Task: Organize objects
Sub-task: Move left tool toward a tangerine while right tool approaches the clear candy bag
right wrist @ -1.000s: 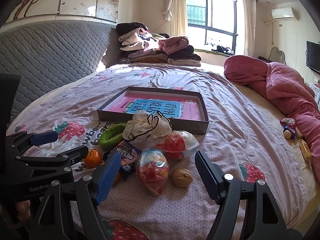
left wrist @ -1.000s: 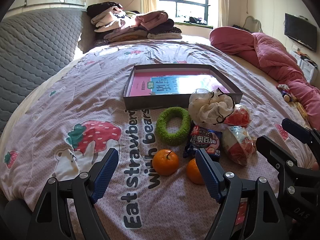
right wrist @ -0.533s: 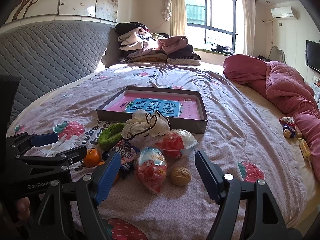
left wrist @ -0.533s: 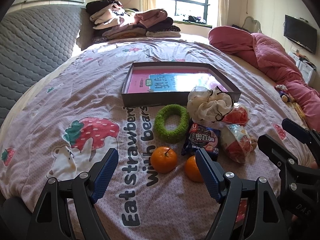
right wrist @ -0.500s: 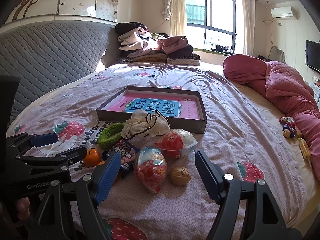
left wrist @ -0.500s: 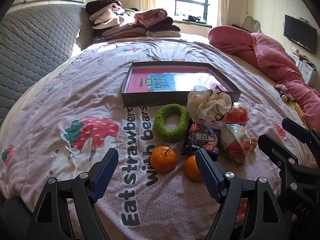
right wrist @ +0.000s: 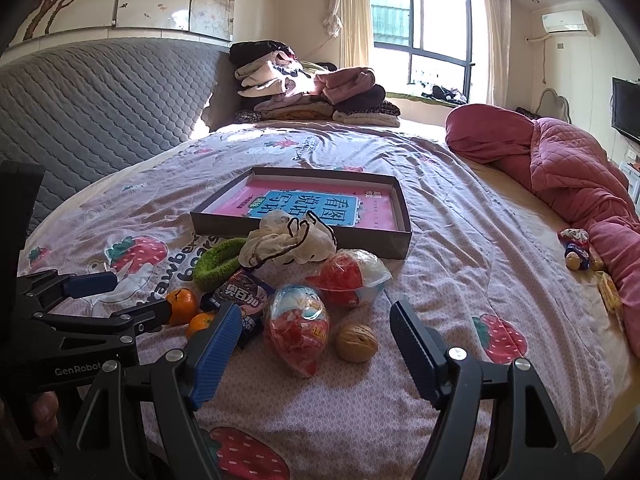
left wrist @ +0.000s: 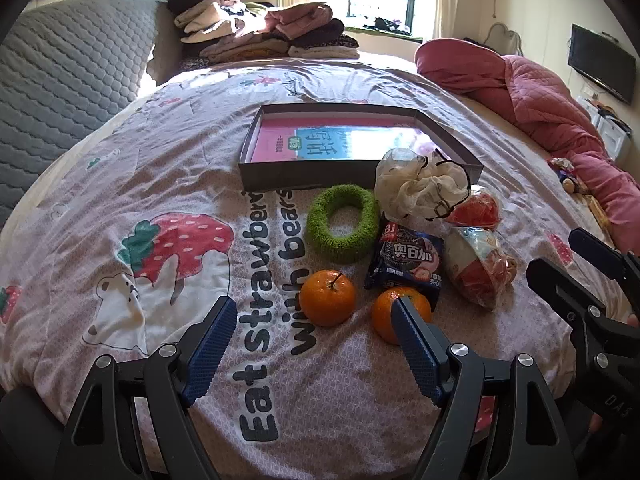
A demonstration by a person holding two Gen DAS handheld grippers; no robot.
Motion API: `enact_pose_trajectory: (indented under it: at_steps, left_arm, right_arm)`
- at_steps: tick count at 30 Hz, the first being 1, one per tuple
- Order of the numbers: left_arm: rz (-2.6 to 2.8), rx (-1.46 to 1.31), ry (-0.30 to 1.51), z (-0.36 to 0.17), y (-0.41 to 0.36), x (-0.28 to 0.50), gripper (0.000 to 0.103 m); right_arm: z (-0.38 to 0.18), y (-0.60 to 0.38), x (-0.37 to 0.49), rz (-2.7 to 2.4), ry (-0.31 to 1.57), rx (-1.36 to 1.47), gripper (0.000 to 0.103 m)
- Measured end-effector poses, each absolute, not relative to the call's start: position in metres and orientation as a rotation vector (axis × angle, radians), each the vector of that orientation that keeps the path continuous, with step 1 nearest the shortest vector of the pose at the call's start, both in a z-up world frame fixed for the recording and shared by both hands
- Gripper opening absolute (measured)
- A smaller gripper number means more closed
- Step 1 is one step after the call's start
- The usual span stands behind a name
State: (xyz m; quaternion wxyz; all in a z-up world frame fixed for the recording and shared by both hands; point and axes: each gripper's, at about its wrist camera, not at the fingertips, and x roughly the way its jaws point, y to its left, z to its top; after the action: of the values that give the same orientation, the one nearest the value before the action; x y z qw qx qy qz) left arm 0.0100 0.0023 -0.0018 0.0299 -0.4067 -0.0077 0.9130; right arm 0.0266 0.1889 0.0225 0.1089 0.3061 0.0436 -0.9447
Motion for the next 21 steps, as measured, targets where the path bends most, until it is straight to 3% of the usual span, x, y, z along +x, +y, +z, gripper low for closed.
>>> enact_pose_trajectory:
  at_steps: [21]
  left_arm:
    - [2.776,-1.348,-0.012,-0.025,-0.005,-0.001,0.080]
  right_arm:
    - [-0.002,0.181,0.015,-2.731,0.205,0.994,0.076]
